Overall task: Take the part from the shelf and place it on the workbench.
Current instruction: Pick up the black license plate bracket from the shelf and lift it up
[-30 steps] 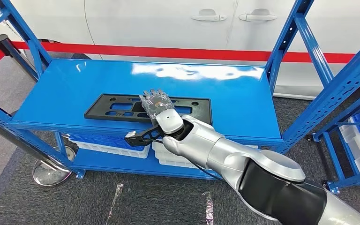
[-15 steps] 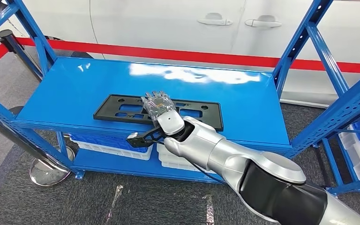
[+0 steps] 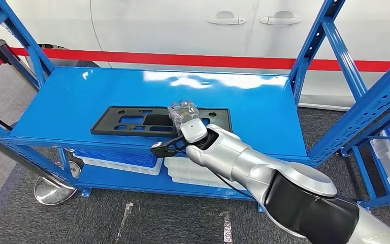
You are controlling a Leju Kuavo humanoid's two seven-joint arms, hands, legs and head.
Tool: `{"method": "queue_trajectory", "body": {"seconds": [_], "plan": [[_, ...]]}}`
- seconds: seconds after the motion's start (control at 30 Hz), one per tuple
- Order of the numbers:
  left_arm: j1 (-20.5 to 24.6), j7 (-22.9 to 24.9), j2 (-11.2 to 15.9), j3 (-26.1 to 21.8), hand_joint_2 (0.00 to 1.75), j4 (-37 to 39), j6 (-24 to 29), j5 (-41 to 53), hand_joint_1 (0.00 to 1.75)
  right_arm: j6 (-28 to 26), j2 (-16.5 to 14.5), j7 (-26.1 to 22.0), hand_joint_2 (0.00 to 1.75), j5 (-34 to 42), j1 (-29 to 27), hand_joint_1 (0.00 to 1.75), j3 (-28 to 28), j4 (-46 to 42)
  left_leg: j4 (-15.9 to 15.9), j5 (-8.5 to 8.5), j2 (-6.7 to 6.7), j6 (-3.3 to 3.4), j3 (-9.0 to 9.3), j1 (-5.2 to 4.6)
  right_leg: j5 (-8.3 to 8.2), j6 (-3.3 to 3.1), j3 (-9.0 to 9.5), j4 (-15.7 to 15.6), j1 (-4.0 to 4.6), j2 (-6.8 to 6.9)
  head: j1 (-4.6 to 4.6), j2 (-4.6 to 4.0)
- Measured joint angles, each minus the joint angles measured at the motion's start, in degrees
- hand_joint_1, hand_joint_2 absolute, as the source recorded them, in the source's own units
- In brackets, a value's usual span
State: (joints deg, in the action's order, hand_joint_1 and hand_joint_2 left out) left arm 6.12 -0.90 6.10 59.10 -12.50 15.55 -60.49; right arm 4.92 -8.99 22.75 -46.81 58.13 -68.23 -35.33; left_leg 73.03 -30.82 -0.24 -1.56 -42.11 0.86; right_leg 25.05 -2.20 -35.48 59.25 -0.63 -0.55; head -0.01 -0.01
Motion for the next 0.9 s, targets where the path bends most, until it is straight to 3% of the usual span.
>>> {"method": "queue_trajectory", "body": {"seconds": [0.1,0.17,0.23,0.3,0.37,0.43,0.47,0.5,0.53,0.6,0.67,0.73,0.8,0.83,0.9], "plan": [[-0.34,0.07,0.02,-0.08,0.0,0.0,0.33,-0.19,0.0,-0.22,1.05,0.01,1.75,0.82,-0.34,0.0,0.05,0.1,-10.52,5.3,-0.03,0.59,5.02,-0.16,0.36,0.37,0.33,0.08,0.09,-0.25,0.03,0.0],[-0.2,0.02,0.02,-0.27,0.0,0.0,0.45,-0.19,0.0,-0.27,1.51,0.04,1.75,1.19,-0.34,0.0,0.08,0.1,-14.16,5.79,-0.07,1.16,6.8,-0.48,0.41,0.85,0.21,0.08,0.22,-0.3,0.07,-0.01],[-0.1,-0.16,0.02,-0.46,0.0,0.0,0.49,-0.16,0.0,-0.27,1.84,0.13,1.75,1.38,-0.42,0.0,0.09,0.09,-14.62,5.67,-0.08,1.67,6.99,-0.52,0.47,1.4,0.13,0.05,0.31,-0.26,0.09,0.0],[-0.15,-0.39,0.0,-0.5,0.0,0.0,0.5,-0.09,0.0,-0.3,2.16,0.2,1.75,1.54,-0.47,0.0,0.12,0.09,-15.13,5.85,0.02,2.26,7.39,-0.27,1.53,1.94,-0.36,1.35,0.33,-0.14,0.16,-0.01],[-0.12,-0.62,-0.01,-0.5,0.0,0.0,0.54,0.0,0.0,-0.38,2.45,0.15,1.75,1.75,-0.57,0.0,0.14,0.1,-15.41,5.95,0.11,2.79,7.67,-0.14,4.49,2.24,-3.07,7.06,0.28,-0.01,0.28,-0.01],[-0.01,-0.86,0.0,-0.51,0.0,0.0,0.63,0.06,0.0,-0.42,2.65,-0.04,1.75,1.94,-0.95,0.0,0.15,0.11,-15.36,5.88,0.1,3.04,7.68,-0.15,7.1,2.36,-7.0,14.5,0.19,0.03,0.34,-0.01],[0.02,-0.93,0.0,-0.52,0.0,0.0,0.68,0.08,0.0,-0.43,2.72,-0.2,1.75,1.99,-1.18,0.0,0.15,0.13,-15.29,5.81,0.07,3.07,7.69,-0.15,7.11,2.38,-8.08,16.17,0.13,0.04,0.34,-0.01],[0.05,-0.96,0.0,-0.53,0.0,0.0,0.73,0.09,0.0,-0.44,2.76,-0.34,1.75,2.03,-1.37,0.0,0.15,0.14,-15.16,5.7,0.05,3.05,7.71,-0.15,6.08,2.37,-8.17,15.75,0.07,0.07,0.35,-0.01],[0.06,-0.96,0.0,-0.55,0.0,0.0,0.77,0.09,0.0,-0.46,2.79,-0.47,1.75,2.06,-1.47,0.0,0.15,0.15,-14.93,5.52,0.02,2.97,7.75,-0.13,4.18,2.32,-7.1,13.07,0.01,0.11,0.35,0.0],[0.08,-0.86,0.0,-0.57,0.0,0.0,0.84,0.19,0.0,-0.5,2.81,-0.67,1.75,2.15,-1.48,0.72,0.15,0.16,-14.16,4.95,-0.03,2.58,7.61,-0.21,0.79,2.13,-3.63,5.46,-0.02,0.22,0.34,0.0],[0.14,-0.53,0.0,-0.57,0.0,0.0,1.11,0.49,0.0,-0.57,2.78,-1.08,1.75,2.28,-1.46,1.56,0.15,0.17,-13.6,4.53,-0.07,2.09,7.35,-0.4,-0.09,1.79,-1.74,1.61,0.13,0.2,0.29,-0.01],[0.16,-0.1,-0.05,-0.57,0.0,0.0,1.66,0.91,0.0,-0.68,2.72,-1.71,1.75,2.55,-1.55,1.71,0.15,0.25,-13.65,4.49,-0.1,1.66,7.39,-0.42,-0.06,1.29,-1.58,1.42,0.24,0.11,0.26,0.0],[0.1,0.07,-0.27,-0.57,0.0,0.0,2.15,1.33,0.0,-0.84,2.62,-2.41,1.75,3.05,-1.65,1.75,0.15,0.4,-12.87,3.72,-0.07,1.15,7.13,-0.3,-0.23,0.72,-1.4,1.13,0.03,0.15,0.22,0.01],[0.1,0.05,-0.38,-0.57,0.0,0.0,2.32,1.51,0.0,-0.98,2.55,-2.73,1.75,3.29,-1.67,1.75,0.15,0.49,-11.17,2.59,-0.05,0.89,6.39,-0.25,-0.29,0.38,-1.32,0.99,-0.11,0.19,0.17,0.0],[0.12,0.03,-0.51,-0.57,0.0,0.0,2.51,1.82,0.0,-1.4,2.44,-3.21,1.75,3.67,-1.68,1.75,0.15,0.66,-4.57,-0.74,-0.02,0.37,3.35,-0.07,-0.25,-0.27,-1.26,0.93,-0.05,0.25,0.08,0.0]]}}
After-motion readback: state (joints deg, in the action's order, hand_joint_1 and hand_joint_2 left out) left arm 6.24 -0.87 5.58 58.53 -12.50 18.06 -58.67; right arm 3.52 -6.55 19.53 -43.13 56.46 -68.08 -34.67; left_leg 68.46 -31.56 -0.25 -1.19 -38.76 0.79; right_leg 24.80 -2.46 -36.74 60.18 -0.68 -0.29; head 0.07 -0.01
